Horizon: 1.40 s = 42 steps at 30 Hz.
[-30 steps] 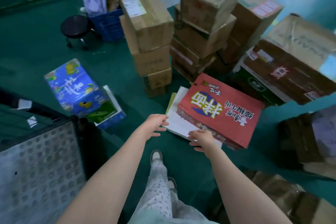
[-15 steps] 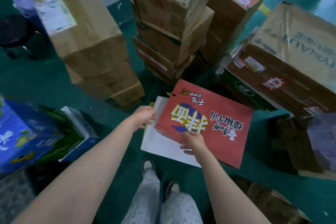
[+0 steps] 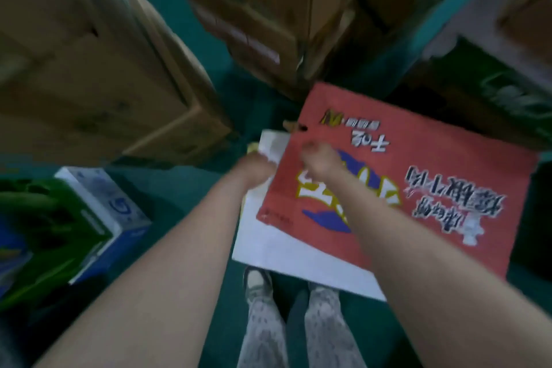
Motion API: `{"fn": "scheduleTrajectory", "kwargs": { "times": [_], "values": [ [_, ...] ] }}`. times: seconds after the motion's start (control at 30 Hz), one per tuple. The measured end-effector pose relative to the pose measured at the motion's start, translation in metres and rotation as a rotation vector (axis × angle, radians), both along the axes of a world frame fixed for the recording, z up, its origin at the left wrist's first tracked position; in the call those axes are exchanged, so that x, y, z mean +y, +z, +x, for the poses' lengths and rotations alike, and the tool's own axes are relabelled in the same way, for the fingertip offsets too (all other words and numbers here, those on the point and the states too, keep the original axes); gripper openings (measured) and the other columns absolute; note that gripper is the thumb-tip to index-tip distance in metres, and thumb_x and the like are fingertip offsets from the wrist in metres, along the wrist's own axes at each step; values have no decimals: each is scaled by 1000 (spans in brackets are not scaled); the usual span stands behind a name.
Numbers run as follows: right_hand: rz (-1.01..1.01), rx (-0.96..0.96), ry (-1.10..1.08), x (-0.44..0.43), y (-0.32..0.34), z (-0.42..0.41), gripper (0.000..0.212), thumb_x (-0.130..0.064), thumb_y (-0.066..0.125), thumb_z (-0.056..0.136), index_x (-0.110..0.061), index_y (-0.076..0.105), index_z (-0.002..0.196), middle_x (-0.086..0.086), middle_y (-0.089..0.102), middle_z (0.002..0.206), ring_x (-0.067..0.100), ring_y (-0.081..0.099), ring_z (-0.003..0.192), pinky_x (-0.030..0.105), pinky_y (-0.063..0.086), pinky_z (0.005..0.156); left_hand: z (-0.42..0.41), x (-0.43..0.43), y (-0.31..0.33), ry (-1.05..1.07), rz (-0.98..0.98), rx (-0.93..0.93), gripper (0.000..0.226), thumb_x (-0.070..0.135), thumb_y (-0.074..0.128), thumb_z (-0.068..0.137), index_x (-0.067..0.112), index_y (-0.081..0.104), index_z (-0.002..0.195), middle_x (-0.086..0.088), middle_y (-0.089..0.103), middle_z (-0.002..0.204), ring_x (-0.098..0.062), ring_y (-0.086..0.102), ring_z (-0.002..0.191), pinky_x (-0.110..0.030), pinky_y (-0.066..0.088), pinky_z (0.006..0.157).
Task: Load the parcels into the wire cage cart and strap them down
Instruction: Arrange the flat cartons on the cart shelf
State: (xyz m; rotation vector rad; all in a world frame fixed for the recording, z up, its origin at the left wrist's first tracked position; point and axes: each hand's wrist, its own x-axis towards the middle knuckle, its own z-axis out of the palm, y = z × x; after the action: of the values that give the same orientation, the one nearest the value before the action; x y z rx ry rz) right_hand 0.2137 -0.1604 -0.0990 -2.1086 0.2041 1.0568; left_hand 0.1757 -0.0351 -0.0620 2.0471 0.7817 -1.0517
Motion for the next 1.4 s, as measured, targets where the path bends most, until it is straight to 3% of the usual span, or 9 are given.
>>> {"fn": "scheduleTrajectory", "kwargs": {
  "times": [0.17, 0.23, 0.33, 0.47, 0.67, 0.8, 1.1, 1.27, 1.4],
  "values": [
    [38, -146, 50, 27, -42, 31, 40, -14, 42, 96, -7, 45, 134, 4, 45, 145, 26, 46, 128, 29, 39, 101, 11, 2, -51, 137, -59, -36, 42, 18, 46, 92, 1, 46, 131, -17, 51, 130, -30, 52, 115, -26, 42, 75],
    [-18, -147, 153, 31, -58, 38, 45, -17, 41, 96, -9, 41, 141, 8, 41, 146, 30, 48, 126, 31, 43, 97, 0, -1, -61, 133, -82, 32, 48, 23, 49, 91, 3, 42, 135, -12, 50, 134, -27, 52, 114, -25, 41, 72],
    [-112, -86, 312, 29, -71, 44, 51, -22, 37, 98, -22, 28, 148, 11, 38, 148, 26, 58, 105, 12, 46, 63, -19, -4, -69, 178, -96, 109, 59, 28, 50, 93, 7, 29, 144, -9, 40, 144, -25, 44, 126, -24, 36, 86],
    [-302, -120, 522, 26, -75, 41, 58, -45, 38, 96, -36, 17, 150, -1, 27, 154, 23, 41, 132, 31, 34, 108, -29, -5, -69, 234, -145, 149, 60, 25, 47, 95, 11, 23, 148, -5, 33, 149, -22, 39, 131, -20, 30, 83],
    [-622, -189, 943, 46, -36, -9, 51, -50, 38, 95, -44, 27, 144, -4, 46, 139, 19, 50, 123, 29, 40, 81, -22, 12, -47, 232, -166, 36, 60, 27, 47, 95, 16, 23, 149, -2, 30, 151, -21, 37, 133, -18, 32, 87],
    [-548, -170, 863, 32, -3, -54, 50, -25, 52, 94, -43, 39, 139, -4, 56, 126, 19, 58, 113, 25, 44, 81, -23, 26, -19, 191, -126, -22, 50, 21, 45, 95, 19, 36, 143, -4, 37, 147, -22, 41, 130, -19, 33, 90],
    [-508, -79, 625, -12, 87, -73, 20, -17, 58, 84, -12, 64, 103, 7, 65, 103, 27, 62, 104, 29, 48, 79, -56, 7, 61, 385, -251, 13, 53, 17, 43, 94, 16, 31, 145, -5, 37, 148, -23, 39, 133, -34, 33, 107],
    [-294, -138, 393, -50, 134, -81, 19, -17, 58, 79, -14, 59, 60, -14, 48, 46, 14, 49, 57, 18, 36, 56, -64, -20, 100, 380, -292, -22, 52, 19, 42, 96, 15, 29, 146, -5, 35, 148, -22, 41, 129, -31, 34, 102],
    [-174, -205, 252, -76, 190, -72, 26, -9, 64, 77, -9, 48, 56, -12, 44, 52, -2, 44, 39, 12, 31, 40, -83, -33, 129, 385, -254, 43, 59, 26, 40, 98, 8, 17, 149, -10, 27, 151, -25, 36, 130, -29, 32, 93]
  ]
}}
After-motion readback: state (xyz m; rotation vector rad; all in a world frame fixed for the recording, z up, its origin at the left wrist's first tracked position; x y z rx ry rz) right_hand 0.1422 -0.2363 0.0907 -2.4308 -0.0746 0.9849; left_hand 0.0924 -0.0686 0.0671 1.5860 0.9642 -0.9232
